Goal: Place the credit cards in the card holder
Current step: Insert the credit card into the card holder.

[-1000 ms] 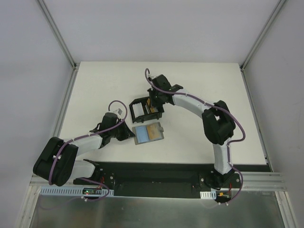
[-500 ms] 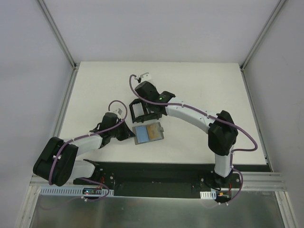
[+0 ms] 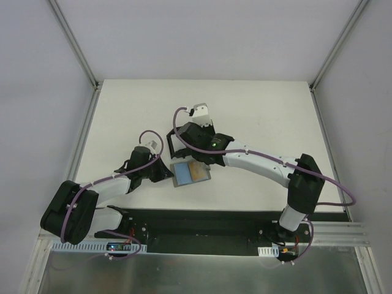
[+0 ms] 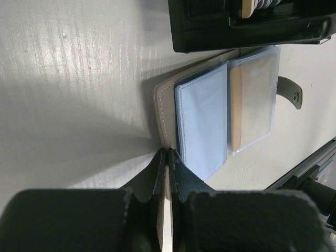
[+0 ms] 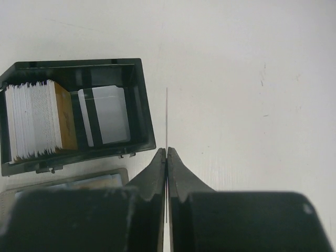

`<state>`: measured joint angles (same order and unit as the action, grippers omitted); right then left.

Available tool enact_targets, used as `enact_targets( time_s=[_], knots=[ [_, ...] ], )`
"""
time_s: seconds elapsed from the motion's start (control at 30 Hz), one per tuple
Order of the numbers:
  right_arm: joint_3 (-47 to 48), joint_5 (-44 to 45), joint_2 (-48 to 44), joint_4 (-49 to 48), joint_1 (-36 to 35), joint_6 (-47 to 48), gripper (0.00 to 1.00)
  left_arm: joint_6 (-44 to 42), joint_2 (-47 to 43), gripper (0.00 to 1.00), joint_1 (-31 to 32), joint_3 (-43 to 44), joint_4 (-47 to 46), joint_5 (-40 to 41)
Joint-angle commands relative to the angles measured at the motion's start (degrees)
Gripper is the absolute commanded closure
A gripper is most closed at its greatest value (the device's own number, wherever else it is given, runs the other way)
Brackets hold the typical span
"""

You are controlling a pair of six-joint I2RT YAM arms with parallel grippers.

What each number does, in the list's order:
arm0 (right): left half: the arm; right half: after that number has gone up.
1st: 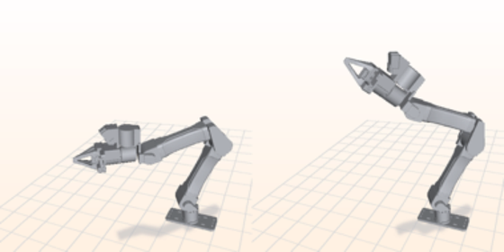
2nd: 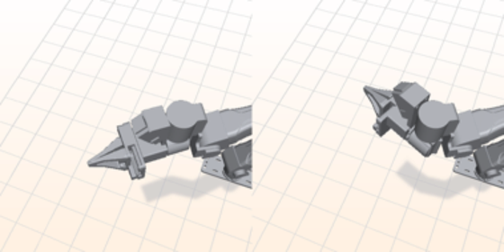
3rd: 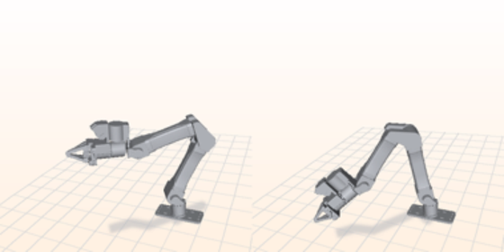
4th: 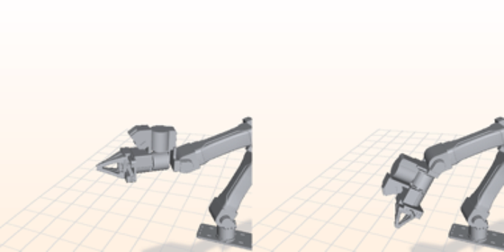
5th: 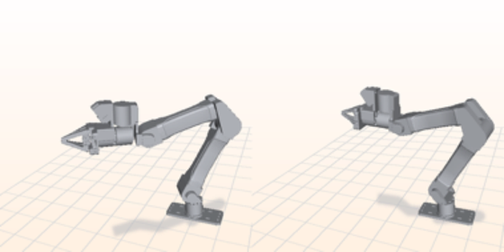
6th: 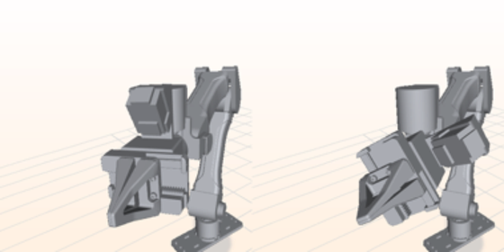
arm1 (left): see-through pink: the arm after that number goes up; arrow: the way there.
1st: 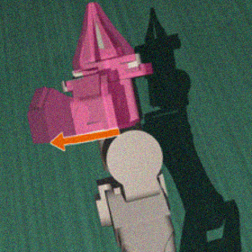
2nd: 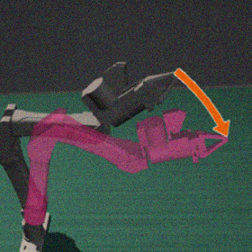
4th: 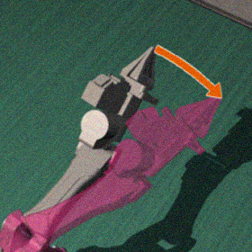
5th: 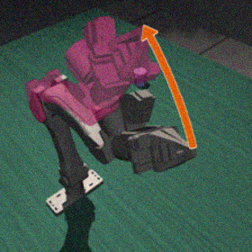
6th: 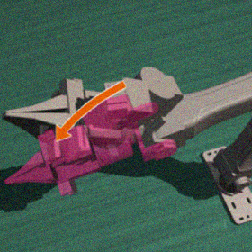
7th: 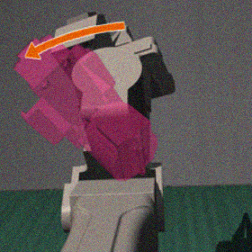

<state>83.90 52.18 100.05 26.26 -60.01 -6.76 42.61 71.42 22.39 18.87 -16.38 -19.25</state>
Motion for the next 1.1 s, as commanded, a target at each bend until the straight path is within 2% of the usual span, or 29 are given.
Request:
enact_targets(
  time_s=[0.0,0.1,0.17,0.23,0.4,0.53,0.7,1.07],
  knots=[
    [-2.59,7.41,-5.57,2.73,-2.65,-9.39,1.0,-2.18,-2.16,1.0,-0.6,-1.29,-0.32,0.52],
    [-6.1,4.79,-7.93,3.62,-4.06,-13.79,1.0,-4.02,-2.25,1.0,-0.6,-1.47,-0.32,0.53],
    [-10.92,-2.48,-11.52,-1.53,-4.06,-12.23,1.0,-5.95,-1.81,1.0,-0.6,-1.12,0.12,-0.26],
    [-17.77,-11.01,-16.0,-11.09,-3.98,-9.16,1.0,-6.84,-1.46,1.0,-0.6,-1.38,0.21,-0.97],
    [-31.93,-27.8,-25.07,-28.16,-3.36,-8.36,1.0,-9.3,-1.02,1.0,-0.51,-2.79,-1.72,-3.94],
    [-35.47,-42.23,-25.26,-32.06,-0.2,-10.72,1.0,-9.74,0.12,1.0,-0.51,-2.44,-1.72,-5.1],
    [-40.74,-47.6,-22.01,-40.14,1.2,-16.51,1.0,-8.69,-0.4,1.0,-0.42,-4.01,-2.86,-5.63],
    [-50.4,-53.48,-14.45,-58.76,5.86,-28.3,1.0,-6.75,-2.07,1.0,-0.42,-6.48,-4.62,-6.51]
  ],
)
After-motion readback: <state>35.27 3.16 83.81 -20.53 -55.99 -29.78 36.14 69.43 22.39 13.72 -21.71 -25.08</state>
